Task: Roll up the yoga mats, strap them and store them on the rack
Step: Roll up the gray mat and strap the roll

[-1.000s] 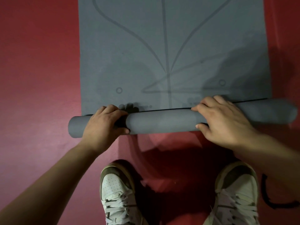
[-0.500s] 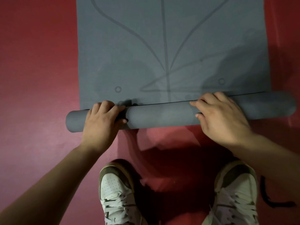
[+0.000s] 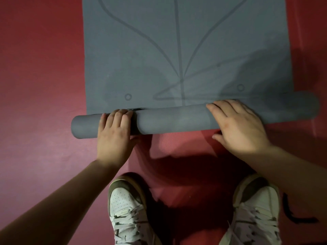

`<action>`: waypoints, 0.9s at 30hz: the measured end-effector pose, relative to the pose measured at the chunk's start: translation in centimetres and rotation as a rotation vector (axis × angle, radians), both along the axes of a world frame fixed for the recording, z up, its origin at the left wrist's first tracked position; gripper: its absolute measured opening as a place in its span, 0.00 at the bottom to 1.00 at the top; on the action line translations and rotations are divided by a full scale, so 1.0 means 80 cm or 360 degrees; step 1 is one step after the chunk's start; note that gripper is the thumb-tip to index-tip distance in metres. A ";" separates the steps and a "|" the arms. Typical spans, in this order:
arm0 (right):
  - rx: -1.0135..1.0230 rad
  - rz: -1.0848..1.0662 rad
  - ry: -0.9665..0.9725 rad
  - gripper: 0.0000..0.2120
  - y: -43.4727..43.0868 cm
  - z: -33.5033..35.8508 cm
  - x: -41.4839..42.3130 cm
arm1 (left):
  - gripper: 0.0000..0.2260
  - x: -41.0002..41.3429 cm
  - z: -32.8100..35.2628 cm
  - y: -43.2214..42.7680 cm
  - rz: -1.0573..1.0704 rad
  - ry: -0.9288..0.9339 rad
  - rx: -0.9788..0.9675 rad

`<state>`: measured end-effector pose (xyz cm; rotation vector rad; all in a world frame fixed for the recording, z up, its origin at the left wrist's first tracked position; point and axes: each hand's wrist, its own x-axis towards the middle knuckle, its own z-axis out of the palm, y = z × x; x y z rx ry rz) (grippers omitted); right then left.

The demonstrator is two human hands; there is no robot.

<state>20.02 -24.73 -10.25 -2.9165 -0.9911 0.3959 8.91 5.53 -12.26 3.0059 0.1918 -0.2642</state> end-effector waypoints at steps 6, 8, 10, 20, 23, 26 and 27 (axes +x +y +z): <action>0.0085 -0.0013 -0.0135 0.30 0.007 0.003 0.007 | 0.26 0.017 0.005 0.012 -0.0058 -0.0075 -0.0010; 0.0063 -0.0019 -0.0093 0.29 0.008 0.007 0.010 | 0.27 0.017 0.009 0.013 -0.0053 -0.0066 -0.0043; 0.0037 -0.0025 -0.0019 0.27 0.006 0.010 0.007 | 0.27 0.010 0.011 0.012 -0.0040 -0.0051 -0.0094; -0.0016 0.0014 0.0188 0.28 -0.009 0.017 -0.043 | 0.31 -0.060 0.012 0.007 -0.0018 0.0050 -0.0327; -0.0022 -0.0019 0.0246 0.28 -0.008 0.016 -0.040 | 0.30 -0.063 0.011 0.009 -0.0013 0.0048 -0.0382; 0.0001 -0.0047 0.0281 0.28 -0.001 0.012 -0.035 | 0.29 -0.055 0.011 0.015 0.0009 0.0035 -0.0394; -0.0013 -0.0060 0.0298 0.28 0.000 0.012 -0.033 | 0.30 -0.051 0.012 0.018 -0.0006 0.0044 -0.0410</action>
